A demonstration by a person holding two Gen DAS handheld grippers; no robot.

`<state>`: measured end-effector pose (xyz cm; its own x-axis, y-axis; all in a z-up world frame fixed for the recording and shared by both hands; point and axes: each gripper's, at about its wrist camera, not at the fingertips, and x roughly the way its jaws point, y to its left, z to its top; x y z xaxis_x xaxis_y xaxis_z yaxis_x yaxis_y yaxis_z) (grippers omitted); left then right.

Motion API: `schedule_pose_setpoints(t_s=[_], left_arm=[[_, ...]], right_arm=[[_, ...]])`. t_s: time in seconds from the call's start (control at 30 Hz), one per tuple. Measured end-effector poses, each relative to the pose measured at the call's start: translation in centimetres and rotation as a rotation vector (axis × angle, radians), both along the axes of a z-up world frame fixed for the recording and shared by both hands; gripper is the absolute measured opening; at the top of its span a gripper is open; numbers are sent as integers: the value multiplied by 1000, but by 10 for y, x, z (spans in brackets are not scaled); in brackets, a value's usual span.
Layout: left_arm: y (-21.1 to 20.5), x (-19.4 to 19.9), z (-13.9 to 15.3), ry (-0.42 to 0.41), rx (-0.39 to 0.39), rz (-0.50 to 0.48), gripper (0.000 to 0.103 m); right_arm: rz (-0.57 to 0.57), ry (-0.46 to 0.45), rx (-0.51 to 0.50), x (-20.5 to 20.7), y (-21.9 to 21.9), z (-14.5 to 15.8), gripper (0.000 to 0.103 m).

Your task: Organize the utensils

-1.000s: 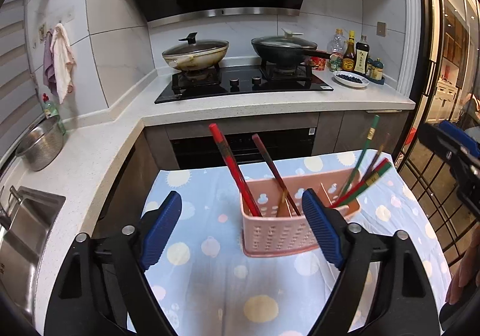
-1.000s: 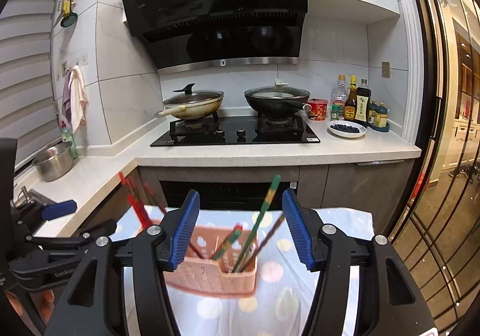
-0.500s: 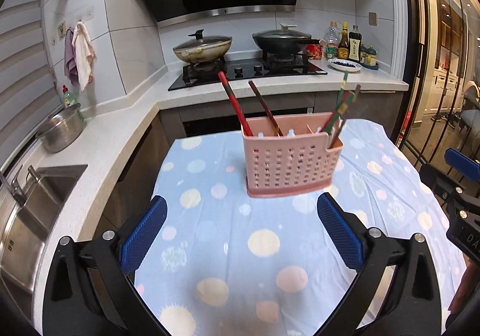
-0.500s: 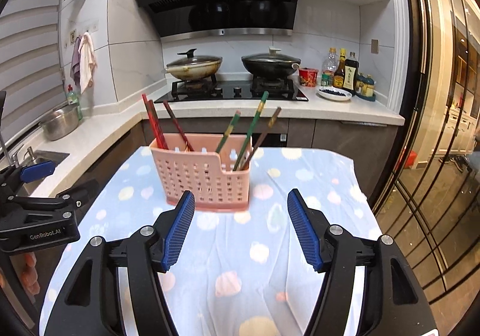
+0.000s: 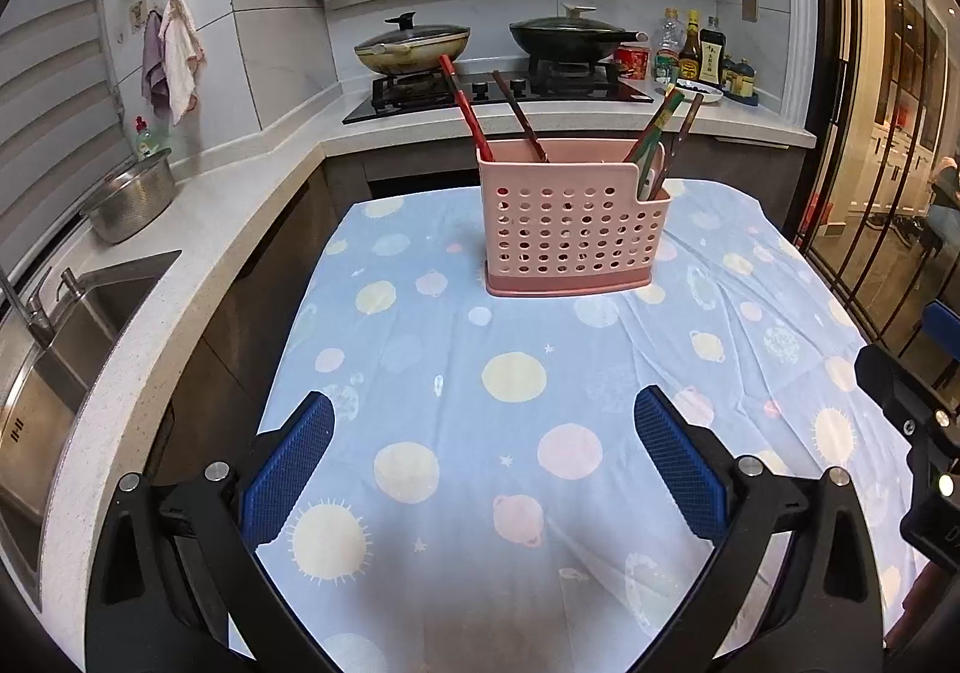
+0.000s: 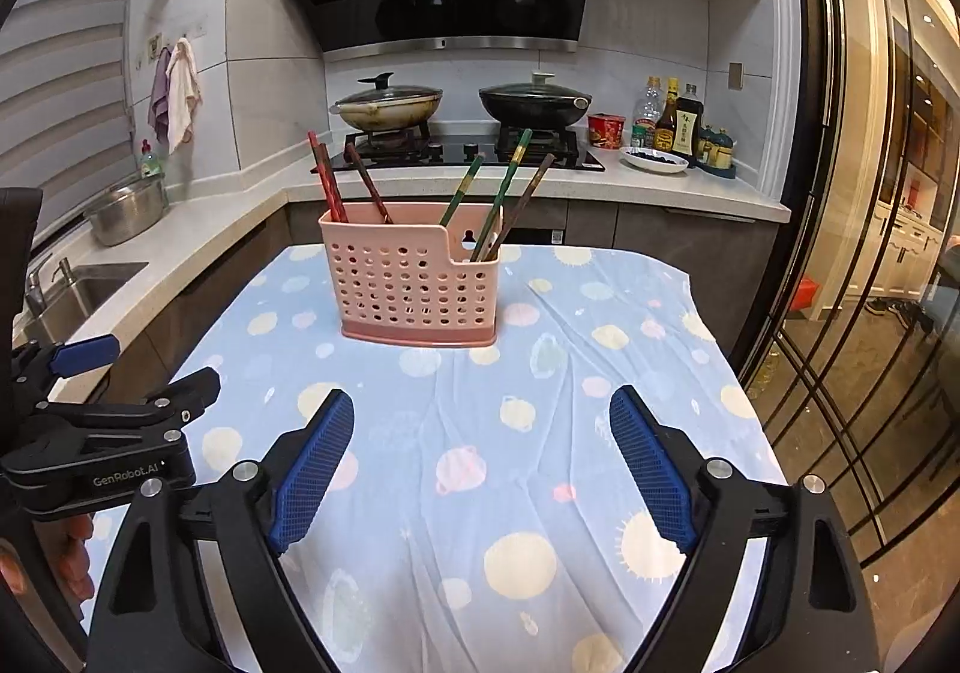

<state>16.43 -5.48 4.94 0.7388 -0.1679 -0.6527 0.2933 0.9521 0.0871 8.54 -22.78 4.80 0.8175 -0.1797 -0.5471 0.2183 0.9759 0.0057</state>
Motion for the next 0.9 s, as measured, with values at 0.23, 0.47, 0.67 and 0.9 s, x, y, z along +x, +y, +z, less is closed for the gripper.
schedule_pose_setpoints(t_s=[0.23,0.47,0.67,0.9], left_arm=[[-2,-18,-6,-4,22,3,96],[0,-25,-14,11,10,4,96],[0,-27,-19,24,8,6,96],[0,-27,-19,22,8,11,96]], right_arm=[[-7,40,22,-10,4,-16,84],[-19,60,35,-16,1,-24,84],[-15,65,57,-18,-1,-28,86],[-17,53,50,-21,-1,-29,97]])
